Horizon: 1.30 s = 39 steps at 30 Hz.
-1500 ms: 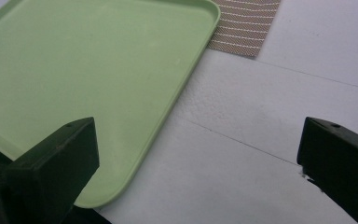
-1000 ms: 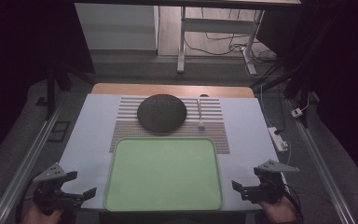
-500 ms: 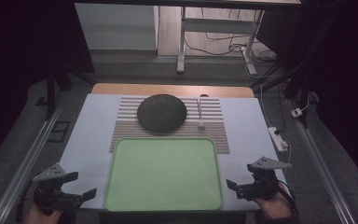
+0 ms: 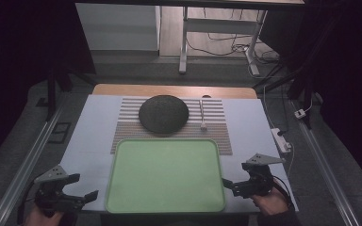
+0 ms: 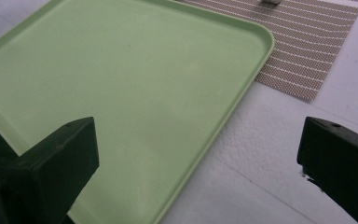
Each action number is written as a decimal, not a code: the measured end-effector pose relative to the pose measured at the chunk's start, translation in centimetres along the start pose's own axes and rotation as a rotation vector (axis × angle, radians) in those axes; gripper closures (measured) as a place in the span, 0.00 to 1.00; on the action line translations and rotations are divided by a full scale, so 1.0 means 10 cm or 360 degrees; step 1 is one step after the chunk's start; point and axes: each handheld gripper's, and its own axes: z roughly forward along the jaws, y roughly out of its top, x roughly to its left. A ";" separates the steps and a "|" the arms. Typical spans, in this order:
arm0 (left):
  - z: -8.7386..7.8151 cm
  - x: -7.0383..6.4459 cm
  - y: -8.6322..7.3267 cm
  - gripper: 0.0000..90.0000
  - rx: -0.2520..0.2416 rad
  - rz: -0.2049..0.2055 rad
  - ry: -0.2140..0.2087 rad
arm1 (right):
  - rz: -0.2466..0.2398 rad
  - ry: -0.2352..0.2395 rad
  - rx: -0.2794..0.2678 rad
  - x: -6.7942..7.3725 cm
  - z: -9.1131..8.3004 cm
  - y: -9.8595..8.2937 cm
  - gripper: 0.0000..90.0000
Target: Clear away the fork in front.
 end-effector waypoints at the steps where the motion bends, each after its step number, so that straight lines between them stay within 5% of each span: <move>1: 0.00 0.00 0.00 0.01 0.0002 0.0000 0.0002 | -0.0024 0.0003 0.0002 0.00 0.03 0.02 0.00; 23: -0.01 0.02 0.00 0.00 -0.0014 -0.0031 0.0001 | -0.0035 0.0019 0.0041 -0.11 0.38 0.33 0.00; 39: 0.00 0.02 0.00 0.00 -0.0008 -0.0031 0.0006 | -0.0095 -0.0050 0.0091 -0.24 0.72 0.54 0.00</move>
